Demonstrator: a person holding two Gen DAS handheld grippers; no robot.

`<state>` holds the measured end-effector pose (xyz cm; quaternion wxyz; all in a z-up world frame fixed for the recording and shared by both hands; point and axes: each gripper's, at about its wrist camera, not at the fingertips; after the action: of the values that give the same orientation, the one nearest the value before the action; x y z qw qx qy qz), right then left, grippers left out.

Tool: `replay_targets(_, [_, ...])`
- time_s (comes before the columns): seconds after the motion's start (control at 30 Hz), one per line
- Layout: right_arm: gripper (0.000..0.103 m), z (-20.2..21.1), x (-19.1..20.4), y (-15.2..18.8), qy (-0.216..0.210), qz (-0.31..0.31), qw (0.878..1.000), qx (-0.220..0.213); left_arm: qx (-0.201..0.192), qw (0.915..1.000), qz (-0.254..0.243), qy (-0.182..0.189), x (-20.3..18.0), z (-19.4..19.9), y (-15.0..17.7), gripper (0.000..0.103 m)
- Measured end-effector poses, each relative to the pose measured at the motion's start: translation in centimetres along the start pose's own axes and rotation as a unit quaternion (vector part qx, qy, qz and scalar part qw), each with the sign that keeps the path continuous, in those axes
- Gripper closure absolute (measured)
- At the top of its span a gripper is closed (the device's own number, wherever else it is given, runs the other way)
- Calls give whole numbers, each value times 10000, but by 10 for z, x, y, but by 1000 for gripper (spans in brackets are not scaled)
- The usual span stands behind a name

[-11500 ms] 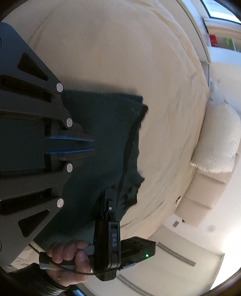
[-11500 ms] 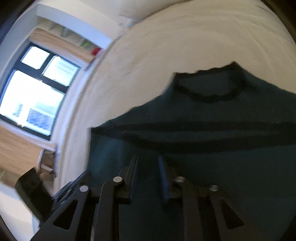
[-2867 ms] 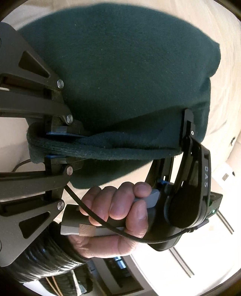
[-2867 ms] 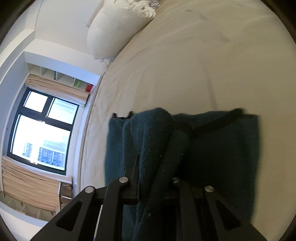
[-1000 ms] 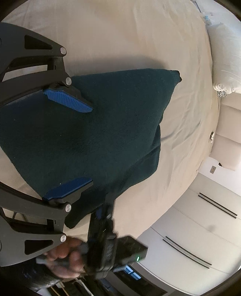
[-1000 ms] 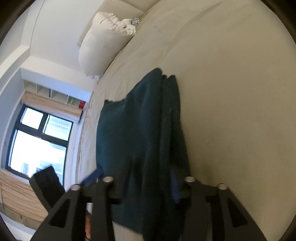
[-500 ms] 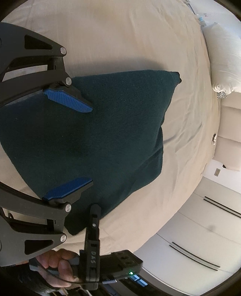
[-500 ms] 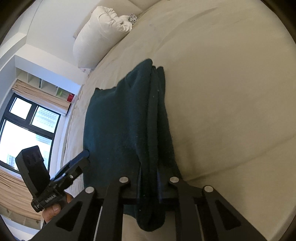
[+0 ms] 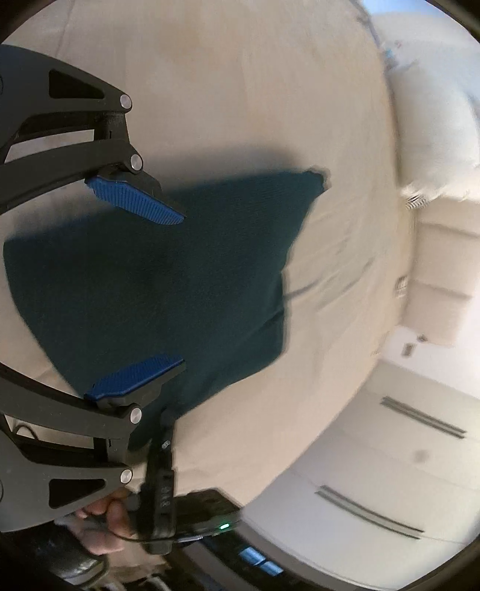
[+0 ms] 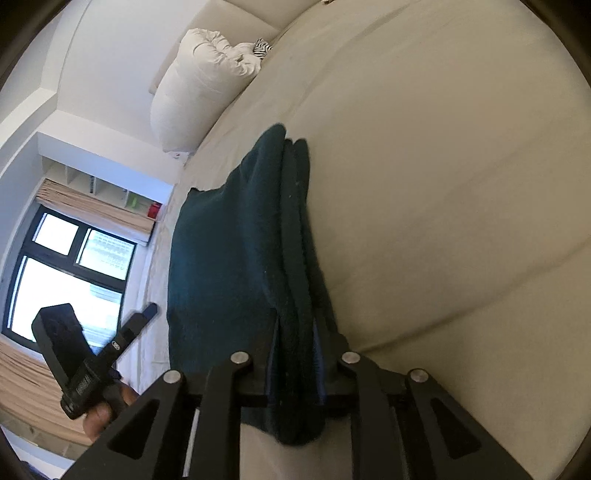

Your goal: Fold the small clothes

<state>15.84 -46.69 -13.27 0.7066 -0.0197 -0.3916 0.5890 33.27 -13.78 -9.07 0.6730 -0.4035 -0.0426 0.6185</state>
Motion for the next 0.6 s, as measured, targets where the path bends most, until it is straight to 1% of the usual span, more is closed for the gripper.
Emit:
replay_targets(0.03, [60, 9, 3, -3, 392, 81, 9992, -81, -177, 9997, 106, -103, 9, 6, -7, 31])
replay_targets(0.07, [49, 18, 6, -7, 772, 153, 9968, -165, -248, 9993, 213, -169, 17, 9, -12, 30])
replay_targets(0.1, [46, 23, 8, -12, 914, 178, 9954, -225, -245, 9990, 317, -212, 24, 8, -16, 28])
replay_targets(0.13, [46, 29, 14, -16, 901, 227, 9951, -334, -209, 9983, 473, -257, 35, 6, -19, 28])
replay_targets(0.2, [46, 28, 28, -23, 864, 465, 9945, -360, -125, 9963, 784, -340, 53, 2, -22, 28])
replay_targets(0.27, [46, 13, 59, -28, 969, 1075, 9893, -195, -62, 9937, 1072, -328, 70, -2, -20, 28])
replay_targets(0.33, [46, -8, 82, -29, 1077, 1533, 9823, 4, 40, 9912, 1291, -301, 81, -8, -18, 28])
replay_targets(0.37, [46, -16, 86, -31, 1188, 1623, 9795, 65, 122, 9902, 1369, -255, 85, -11, -15, 28])
replay_targets(0.4, [46, -20, 83, -33, 1298, 1599, 9785, 80, 205, 9896, 1408, -218, 86, -15, -14, 28])
replay_targets(0.43, [46, -26, 77, -38, 1460, 1421, 9790, 93, 294, 9894, 1413, -186, 87, -19, -13, 28])
replay_targets(0.47, [46, -27, 70, -41, 1467, 1255, 9811, 111, 369, 9896, 1383, -139, 86, -22, -12, 28])
replay_targets(0.5, [46, -30, 62, -45, 1310, 1068, 9855, 158, 410, 9899, 1349, -126, 84, -24, -11, 28])
replay_targets(0.53, [42, -36, 56, -49, 1103, 951, 9890, 263, 448, 9905, 1299, -109, 82, -27, -10, 28])
replay_targets(0.6, [41, -47, 47, -54, 1003, 877, 9901, 445, 605, 9902, 1255, -67, 79, -36, -9, 27])
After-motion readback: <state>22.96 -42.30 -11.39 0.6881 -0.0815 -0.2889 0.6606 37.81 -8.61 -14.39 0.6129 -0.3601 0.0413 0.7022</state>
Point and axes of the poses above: each gripper's, at about its wrist camera, not at the fingertips, and z roughly against the way its jaws point, x to its left, y to its underside, and after that the axes turned 14 degrees about z, right-handed
